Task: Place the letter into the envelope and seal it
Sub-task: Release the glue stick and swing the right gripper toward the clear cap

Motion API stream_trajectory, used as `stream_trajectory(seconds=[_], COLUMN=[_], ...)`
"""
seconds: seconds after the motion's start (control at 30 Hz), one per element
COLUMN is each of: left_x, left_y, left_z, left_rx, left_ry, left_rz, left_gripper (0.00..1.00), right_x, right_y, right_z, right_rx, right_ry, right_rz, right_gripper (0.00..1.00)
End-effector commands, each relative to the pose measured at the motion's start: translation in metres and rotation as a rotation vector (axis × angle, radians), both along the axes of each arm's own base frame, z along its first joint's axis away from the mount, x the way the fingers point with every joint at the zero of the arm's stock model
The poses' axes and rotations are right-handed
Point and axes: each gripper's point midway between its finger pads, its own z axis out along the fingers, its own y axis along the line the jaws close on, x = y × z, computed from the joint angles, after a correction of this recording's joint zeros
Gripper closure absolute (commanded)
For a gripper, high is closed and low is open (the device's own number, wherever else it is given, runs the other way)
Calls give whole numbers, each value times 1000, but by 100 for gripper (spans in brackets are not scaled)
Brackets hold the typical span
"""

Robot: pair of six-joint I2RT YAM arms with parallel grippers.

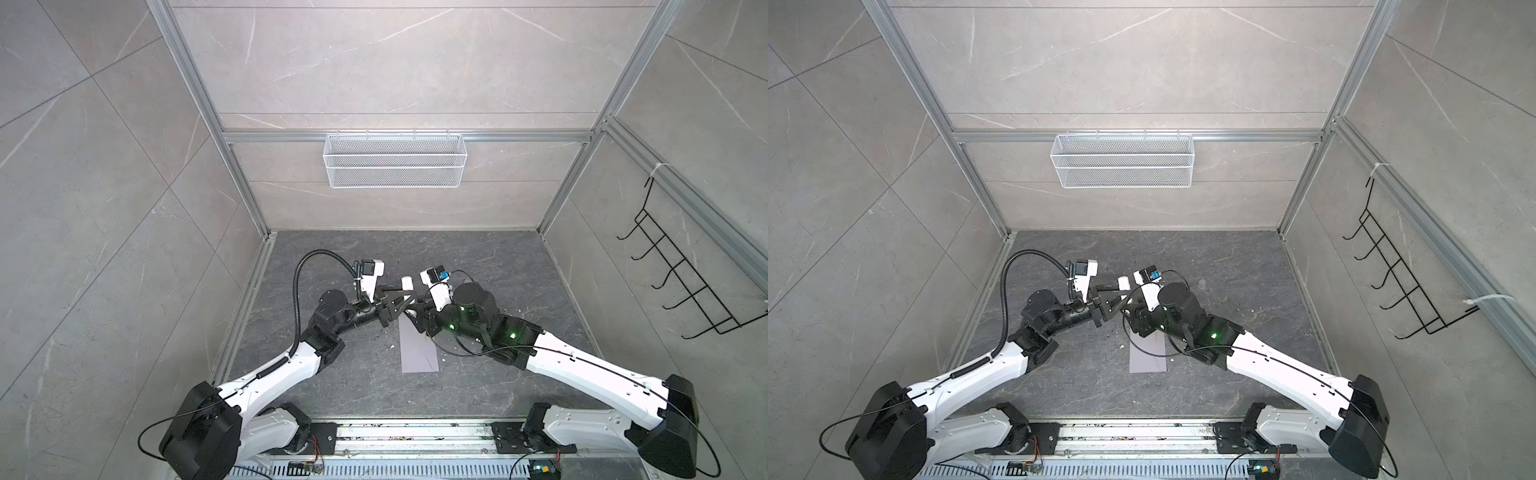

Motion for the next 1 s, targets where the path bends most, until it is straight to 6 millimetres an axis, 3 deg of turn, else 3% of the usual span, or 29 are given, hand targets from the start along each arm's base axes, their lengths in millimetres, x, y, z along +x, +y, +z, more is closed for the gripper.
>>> stream_trajectory(seconds=[0.0, 0.13, 0.33, 0.63, 0.73, 0.97], left_x=[-11, -12, -14, -17, -19, -25], left_y=[1, 10, 19, 16, 16, 14], left_z=[7, -5, -21, -40, -47, -58], left_rx=[70, 206, 320, 394, 410, 425], left_ry=[-78, -130, -214, -336, -373, -488], left_rz=[-17, 18, 44, 44, 51, 62], left_gripper=[100, 100, 100, 100, 100, 100], right_x=[4, 6, 28, 83, 100, 131], right_y=[-30, -61, -114, -180, -194, -219], right_z=[20, 23, 11, -43, -64, -104], right_rx=[4, -20, -102, -211, -195, -203], right_ry=[-59, -57, 1, 266, 356, 501], right_rz=[-115, -205, -407, -686, -716, -776], right_gripper=[32, 25, 1, 1, 1, 14])
